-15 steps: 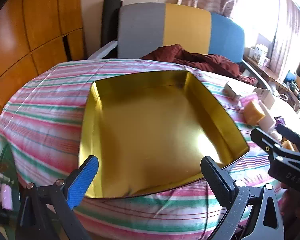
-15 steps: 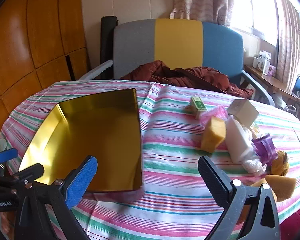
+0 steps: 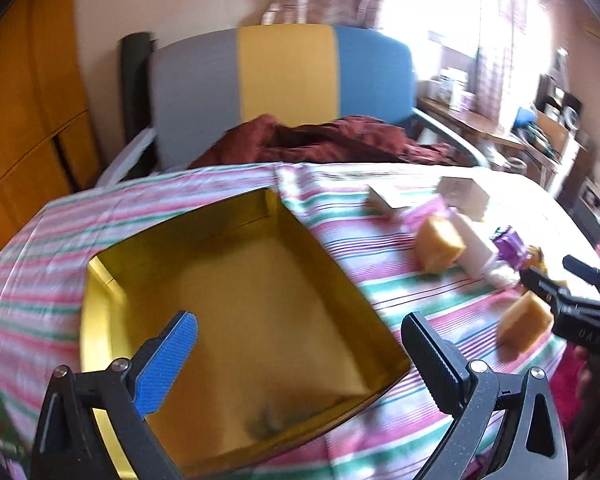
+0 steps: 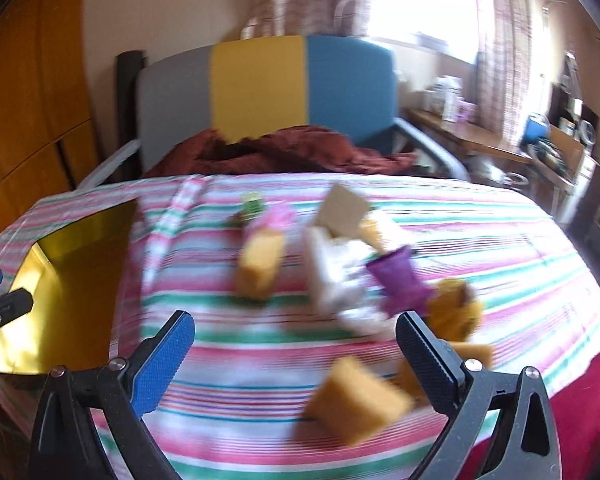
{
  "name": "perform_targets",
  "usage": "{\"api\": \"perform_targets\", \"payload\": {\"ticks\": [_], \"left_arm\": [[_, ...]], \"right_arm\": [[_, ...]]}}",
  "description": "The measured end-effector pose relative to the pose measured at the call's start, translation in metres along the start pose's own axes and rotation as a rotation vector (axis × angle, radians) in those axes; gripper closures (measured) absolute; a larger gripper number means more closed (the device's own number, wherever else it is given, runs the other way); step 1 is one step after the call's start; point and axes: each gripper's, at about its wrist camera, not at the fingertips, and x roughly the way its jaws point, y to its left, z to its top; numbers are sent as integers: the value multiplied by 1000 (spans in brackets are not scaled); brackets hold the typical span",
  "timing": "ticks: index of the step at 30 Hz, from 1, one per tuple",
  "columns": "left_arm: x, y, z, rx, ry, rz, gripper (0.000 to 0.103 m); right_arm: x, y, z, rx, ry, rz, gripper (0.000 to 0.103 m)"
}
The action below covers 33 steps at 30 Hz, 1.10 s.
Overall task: Organize objects
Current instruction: 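Move the left tool to the yellow sponge beside the item pile, then grasp the yellow sponge with the left tool while the right tool grasps the pink roller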
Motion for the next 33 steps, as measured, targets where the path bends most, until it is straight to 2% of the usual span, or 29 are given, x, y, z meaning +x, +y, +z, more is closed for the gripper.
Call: {"api": "perform_targets", "payload": {"ticks": [5, 9, 12, 16, 20, 22, 23, 24, 25, 26, 33], "left_arm": [[25, -38, 25, 69, 23, -66, 10], [49, -71, 43, 117, 50, -121, 22], [74, -93, 51, 156, 79, -125, 24], [107, -118, 59, 160, 126, -145, 24], [138, -138, 64, 169, 169, -143, 24], [159, -146, 65, 178, 199, -119, 25], [168, -147, 64, 173, 223, -122, 38], [178, -147, 63, 149, 261, -170, 70], [182, -145, 63, 127, 283, -202, 69], [179, -141, 62, 97, 271, -212, 69], [141, -116, 43, 62, 222, -254, 70]], "right_arm": [[0, -38, 13, 75, -16, -51, 0], [2, -59, 20, 109, -20, -73, 0], [6, -67, 26, 117, -19, -76, 0], [12, -75, 31, 131, -23, -73, 0], [22, -84, 31, 159, -10, -63, 0], [28, -88, 30, 173, 2, -53, 0], [29, -88, 29, 175, 7, -49, 0], [30, -89, 28, 177, 13, -46, 0], [31, -89, 28, 179, 16, -42, 0], [31, -90, 27, 180, 18, -37, 0], [38, -78, 27, 150, 56, 21, 5]]}}
